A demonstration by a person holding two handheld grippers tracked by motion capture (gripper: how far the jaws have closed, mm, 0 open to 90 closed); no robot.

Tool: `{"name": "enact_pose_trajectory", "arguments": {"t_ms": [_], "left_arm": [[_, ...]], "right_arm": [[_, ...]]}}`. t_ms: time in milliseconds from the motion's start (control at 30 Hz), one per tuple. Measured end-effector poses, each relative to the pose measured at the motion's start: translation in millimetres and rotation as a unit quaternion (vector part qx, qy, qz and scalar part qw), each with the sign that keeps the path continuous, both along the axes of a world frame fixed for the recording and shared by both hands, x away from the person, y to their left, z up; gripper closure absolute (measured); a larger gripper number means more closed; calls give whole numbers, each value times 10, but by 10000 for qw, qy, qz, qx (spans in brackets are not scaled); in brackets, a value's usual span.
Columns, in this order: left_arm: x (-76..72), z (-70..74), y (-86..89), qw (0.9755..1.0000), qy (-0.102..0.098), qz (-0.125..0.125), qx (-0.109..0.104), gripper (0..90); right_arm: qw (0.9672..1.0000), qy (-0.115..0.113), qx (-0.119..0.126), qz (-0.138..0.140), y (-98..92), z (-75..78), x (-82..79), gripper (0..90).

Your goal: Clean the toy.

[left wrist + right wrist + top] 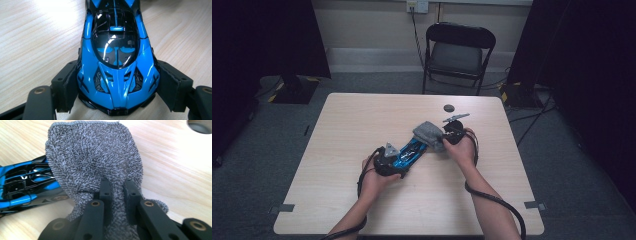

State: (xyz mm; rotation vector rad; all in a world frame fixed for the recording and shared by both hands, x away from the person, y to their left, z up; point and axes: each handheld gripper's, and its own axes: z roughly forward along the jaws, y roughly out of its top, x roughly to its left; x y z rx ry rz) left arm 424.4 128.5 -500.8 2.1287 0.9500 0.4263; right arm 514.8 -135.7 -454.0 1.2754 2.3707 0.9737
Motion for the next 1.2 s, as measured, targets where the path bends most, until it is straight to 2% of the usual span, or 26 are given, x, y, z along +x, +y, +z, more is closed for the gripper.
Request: {"name": "enact_pose_trajectory", "arguments": {"t_ms": [533,733,967,1033,1100,1200], "left_arm": [[-2,-1,-2,10000,12,9,-22,258],[-2,-1,-2,10000,10,8,-17,258],[-2,-1,-3,10000,12,9,-20,258],[-2,-1,-2,10000,11,9,-18,258],[-2,-2,-3,10000,10,12,-23,258],[-2,-2,-3,10000,10,14,-23,258]], "right_arm": [[10000,-3,46,-46,-170,26,-16,801],[9996,-85,256,-125,-250,55,-23,801],[9992,-316,231,-77,-226,186,-56,802],[9989,-299,343,-64,-215,221,-53,802],[9990,-372,260,-63,-176,265,-55,802],[9987,-408,284,-52,-139,299,-48,802]]}}
